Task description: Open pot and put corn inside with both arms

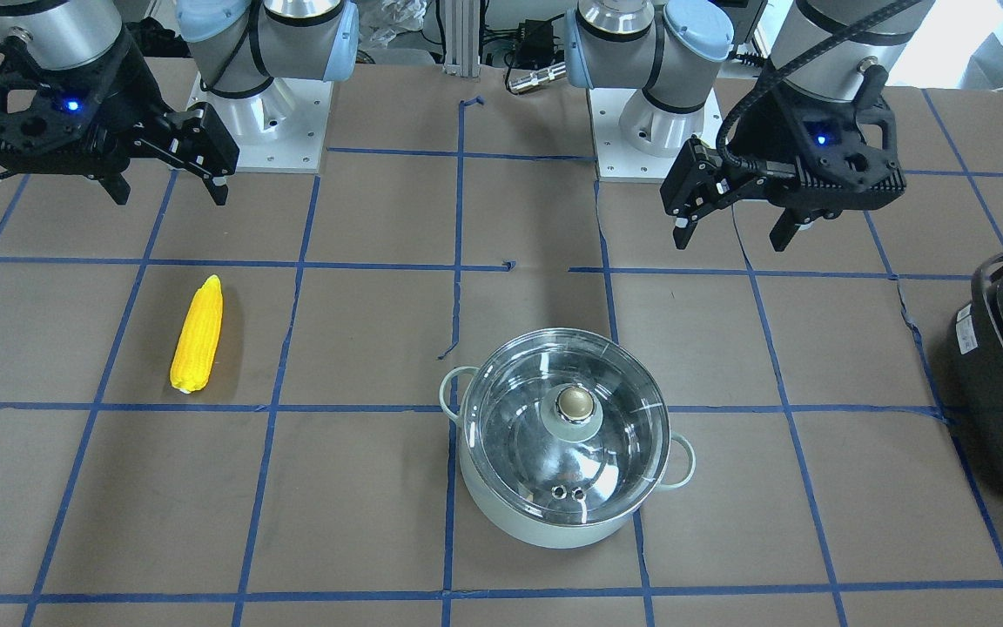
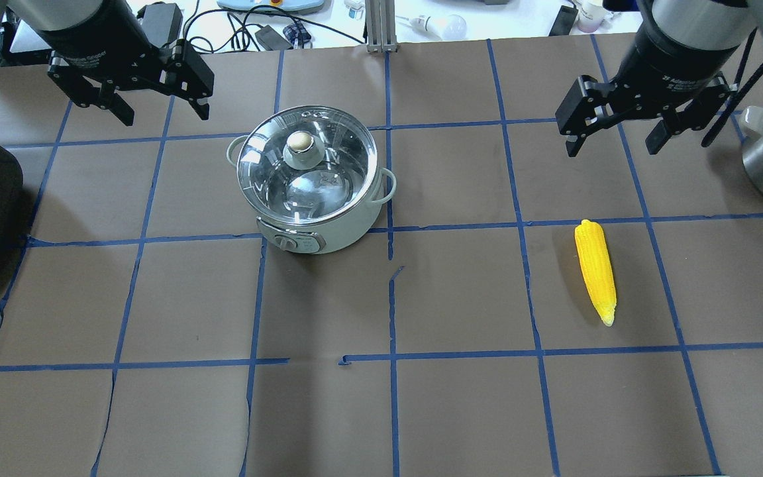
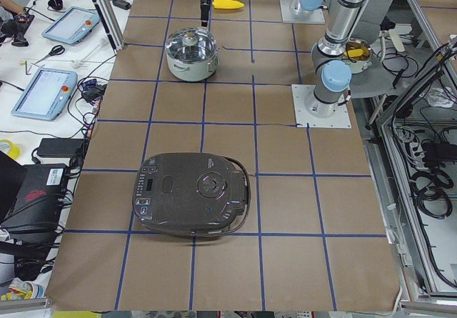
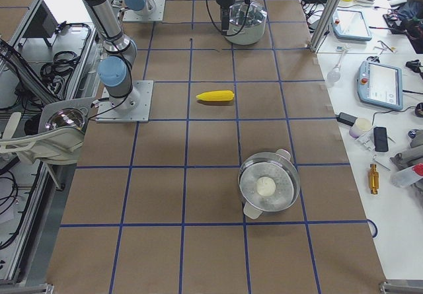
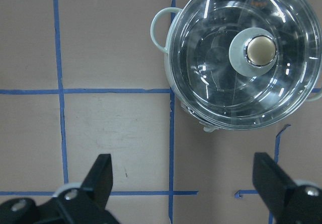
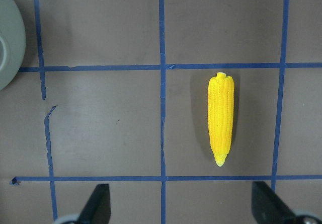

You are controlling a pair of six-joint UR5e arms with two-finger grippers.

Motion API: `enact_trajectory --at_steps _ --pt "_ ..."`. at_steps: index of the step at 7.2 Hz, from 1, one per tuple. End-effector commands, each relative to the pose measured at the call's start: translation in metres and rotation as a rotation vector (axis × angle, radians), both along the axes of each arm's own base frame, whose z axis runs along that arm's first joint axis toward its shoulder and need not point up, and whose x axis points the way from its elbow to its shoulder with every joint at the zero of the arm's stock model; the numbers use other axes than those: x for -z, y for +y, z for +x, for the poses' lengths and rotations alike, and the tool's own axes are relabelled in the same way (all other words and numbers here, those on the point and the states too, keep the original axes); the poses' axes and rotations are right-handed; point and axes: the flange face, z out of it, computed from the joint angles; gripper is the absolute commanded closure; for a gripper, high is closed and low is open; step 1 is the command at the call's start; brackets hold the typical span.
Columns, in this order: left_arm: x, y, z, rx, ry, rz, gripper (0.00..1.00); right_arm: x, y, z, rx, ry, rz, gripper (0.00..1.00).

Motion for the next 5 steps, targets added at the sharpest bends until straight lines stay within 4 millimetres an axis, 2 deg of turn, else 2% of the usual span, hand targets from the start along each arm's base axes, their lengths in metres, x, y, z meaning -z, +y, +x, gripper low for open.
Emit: enact_trajectory --at_steps 1,2,3,5 --pt "0.015 -0.008 -0.025 0.015 0.015 0.017 0.01 0.0 0.0 0.0 0.0 0.003 0.001 0.0" --pt "0.021 -0.014 -0.041 0.032 0.01 0.007 0.0 0.001 0.0 0.0 0.0 0.003 0.003 0.0" --pt "0.03 -0.029 -0.05 0.012 0.03 -0.013 0.0 0.003 -0.001 0.0 0.0 0.002 0.006 0.0" --pt "0.075 -0.064 -0.075 0.025 0.04 -0.04 0.0 0.021 -0.014 -0.009 0.007 0.001 0.044 0.0"
